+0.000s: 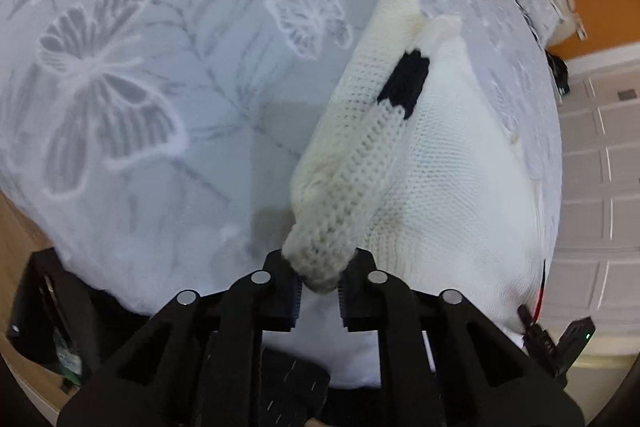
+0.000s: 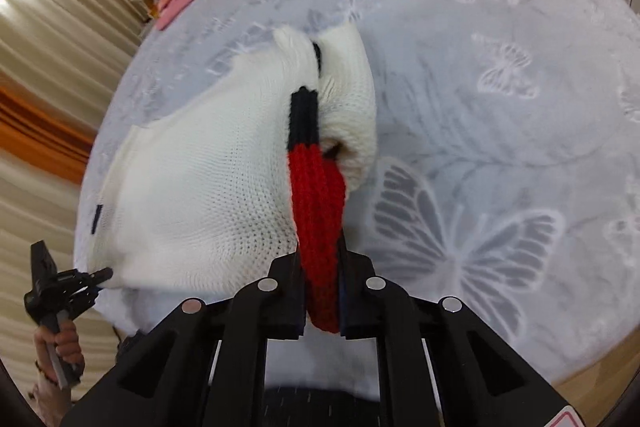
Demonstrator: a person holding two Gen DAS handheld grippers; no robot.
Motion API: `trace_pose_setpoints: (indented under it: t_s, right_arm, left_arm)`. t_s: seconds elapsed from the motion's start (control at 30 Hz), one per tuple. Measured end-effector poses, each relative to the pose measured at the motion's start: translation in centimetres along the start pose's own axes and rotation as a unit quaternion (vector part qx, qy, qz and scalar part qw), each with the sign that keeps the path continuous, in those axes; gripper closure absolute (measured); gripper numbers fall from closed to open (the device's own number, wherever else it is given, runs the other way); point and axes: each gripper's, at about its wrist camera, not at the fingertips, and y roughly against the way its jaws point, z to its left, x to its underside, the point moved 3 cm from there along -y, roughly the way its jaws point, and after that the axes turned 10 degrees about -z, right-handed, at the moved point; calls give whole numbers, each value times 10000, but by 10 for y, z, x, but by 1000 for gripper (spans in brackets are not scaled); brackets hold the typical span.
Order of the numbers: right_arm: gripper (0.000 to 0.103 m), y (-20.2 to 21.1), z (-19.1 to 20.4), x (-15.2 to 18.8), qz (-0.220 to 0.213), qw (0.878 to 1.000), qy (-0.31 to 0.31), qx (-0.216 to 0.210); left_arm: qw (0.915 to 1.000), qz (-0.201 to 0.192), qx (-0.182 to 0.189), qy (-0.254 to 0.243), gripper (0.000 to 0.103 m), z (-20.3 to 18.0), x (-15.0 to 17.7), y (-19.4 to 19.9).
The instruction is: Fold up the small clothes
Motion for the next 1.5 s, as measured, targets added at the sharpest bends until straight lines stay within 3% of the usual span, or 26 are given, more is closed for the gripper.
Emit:
trace_pose_setpoints:
  t_s: [0.1,0.23,0.3,0.37,0.43,0.47,0.5,0.57,0.6,0.67,0.8,0.9,0.97,1.03,1.13,1.17,1.23,1.3,1.33,1.37,1.43,1.5]
  right_arm:
    - [93,11,-4,15,186,9995,201,137]
    - [85,-23,-33,44,684,9966,23,466]
    - [80,-10,-31,33,454,9970,-157,600]
    - [75,18,-14,11,-148,9961,147,862]
    - [80,29,7,-12,-503,9953,400,723]
    - [88,26,20,-26,-576,9957,501,529]
    - [95,19,30,-37,-559,9963,564,335]
    - [96,-5,48,-57,-466,9967,654,76]
    - [96,-26,59,-67,-377,9958,823,101]
    - [96,-58,71,-80,-283,9938,1053,199]
    - [96,-108,64,-100,-34,9900,1275,600]
    - [103,-139,34,-105,158,9834,1338,1212]
    - [103,-134,29,-112,172,9878,1078,1106]
    - [103,-117,45,-120,-115,9846,1248,1221]
    - [85,-108,47,-120,-300,9848,1197,1223]
    - [75,-110,44,-120,-291,9850,1152,1253]
    - [72,-119,30,-115,-184,9832,1106,1442]
    - [74,-125,23,-112,-124,9859,996,1338]
    - [80,-126,23,-110,-145,9865,1007,1283]
    - [96,-129,24,-109,-116,9870,1029,1230]
    - [97,-129,25,-112,-107,9879,981,1197]
    - [97,-115,33,-122,-392,9866,1062,1174]
  left_arm:
    - [9998,129,-78,-116,90,10,10,15]
    - [9980,369,-502,-116,81,29,27,-7]
    - [9980,177,-602,-123,81,21,23,5]
    - [9946,-388,-733,-629,75,-10,9,35]
    - [9899,-833,-591,-982,60,-41,-7,52]
    - [9875,-997,-486,-1124,59,-58,-17,56]
    - [9841,-1175,-332,-1293,55,-81,-29,57]
    - [9783,-1335,-157,-1577,48,-116,-43,44]
    - [9743,-1323,-81,-1823,45,-133,-50,28]
    - [9708,-1210,-297,-2052,46,-148,-53,-6]
    - [9756,-730,-821,-1900,48,-144,-74,-84]
    - [9791,-662,-829,-1736,47,-129,-80,-101]
    - [9755,-668,-867,-1907,47,-132,-80,-102]
    - [9695,-699,-992,-2128,45,-138,-79,-104]
    - [9639,-726,-1123,-2302,45,-143,-76,-105]
    - [9630,-735,-1145,-2326,44,-144,-76,-106]
    - [9627,-749,-1141,-2338,43,-144,-75,-106]
    - [9622,-768,-1127,-2359,43,-142,-73,-104]
    - [9616,-778,-1127,-2378,43,-141,-72,-104]
    - [9610,-781,-1131,-2401,42,-141,-72,-104]
    - [9603,-789,-1137,-2424,42,-141,-72,-105]
    - [9604,-787,-1135,-2420,42,-141,-72,-105]
